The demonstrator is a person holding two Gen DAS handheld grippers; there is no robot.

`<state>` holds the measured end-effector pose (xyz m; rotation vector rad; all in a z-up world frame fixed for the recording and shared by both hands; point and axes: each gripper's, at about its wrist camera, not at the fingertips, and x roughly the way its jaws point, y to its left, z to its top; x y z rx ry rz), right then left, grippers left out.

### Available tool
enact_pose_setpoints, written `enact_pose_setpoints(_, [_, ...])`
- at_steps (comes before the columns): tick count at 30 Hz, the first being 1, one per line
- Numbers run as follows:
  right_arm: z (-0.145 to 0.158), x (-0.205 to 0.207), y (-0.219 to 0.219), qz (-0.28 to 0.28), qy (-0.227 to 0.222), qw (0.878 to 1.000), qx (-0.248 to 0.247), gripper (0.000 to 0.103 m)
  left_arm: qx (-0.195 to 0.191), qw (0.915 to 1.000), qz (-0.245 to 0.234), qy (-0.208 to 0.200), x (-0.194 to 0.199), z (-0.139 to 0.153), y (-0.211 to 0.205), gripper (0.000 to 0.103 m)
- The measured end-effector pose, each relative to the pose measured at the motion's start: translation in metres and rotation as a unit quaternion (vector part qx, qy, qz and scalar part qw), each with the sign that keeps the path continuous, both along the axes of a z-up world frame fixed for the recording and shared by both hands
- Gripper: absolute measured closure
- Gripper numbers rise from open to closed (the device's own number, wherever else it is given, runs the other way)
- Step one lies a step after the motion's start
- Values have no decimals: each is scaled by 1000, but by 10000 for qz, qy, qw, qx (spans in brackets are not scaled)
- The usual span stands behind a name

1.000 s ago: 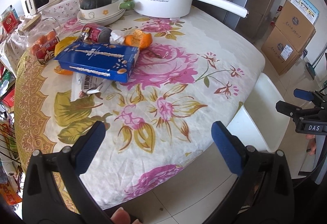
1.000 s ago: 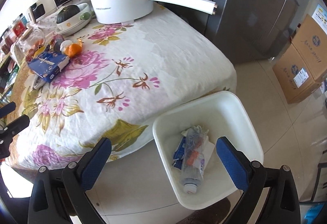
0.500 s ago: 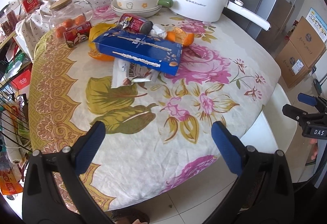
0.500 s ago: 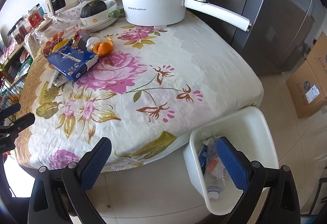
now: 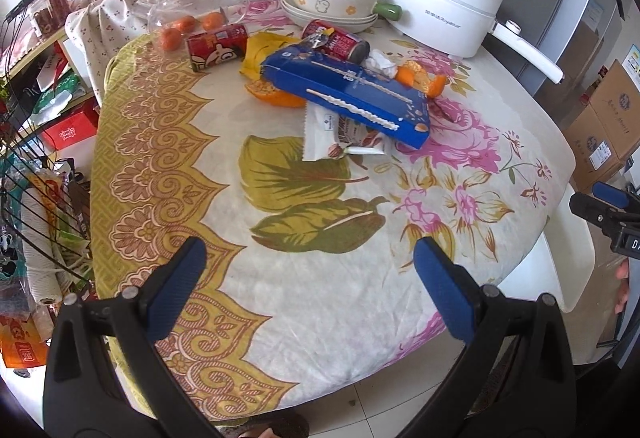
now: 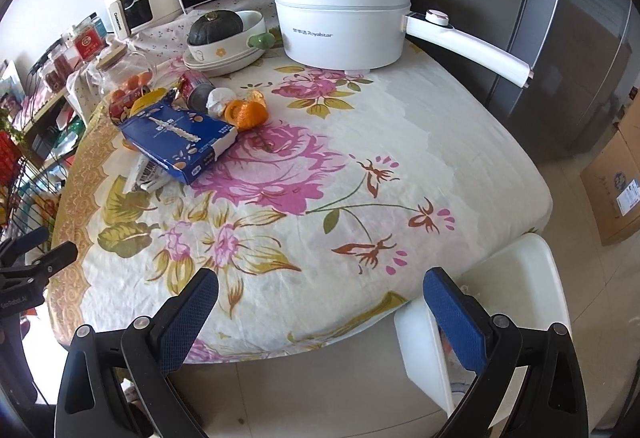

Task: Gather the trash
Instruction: 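Move both grippers back over the table toward the blue biscuit box, then grasp the blue biscuit box with the right gripper and lift it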

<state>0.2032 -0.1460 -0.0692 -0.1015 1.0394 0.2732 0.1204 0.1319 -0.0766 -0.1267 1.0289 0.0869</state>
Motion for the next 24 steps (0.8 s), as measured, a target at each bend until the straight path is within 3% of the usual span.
enact_pose_setpoints(12, [-10, 10, 60, 497, -112, 9987, 71, 0, 144, 9992, 327, -160, -13, -7, 50, 0])
enact_pose_setpoints(24, [-24, 25, 96, 703, -126, 9972, 209, 0, -347, 9970, 518, -449, -2, -10, 78, 0])
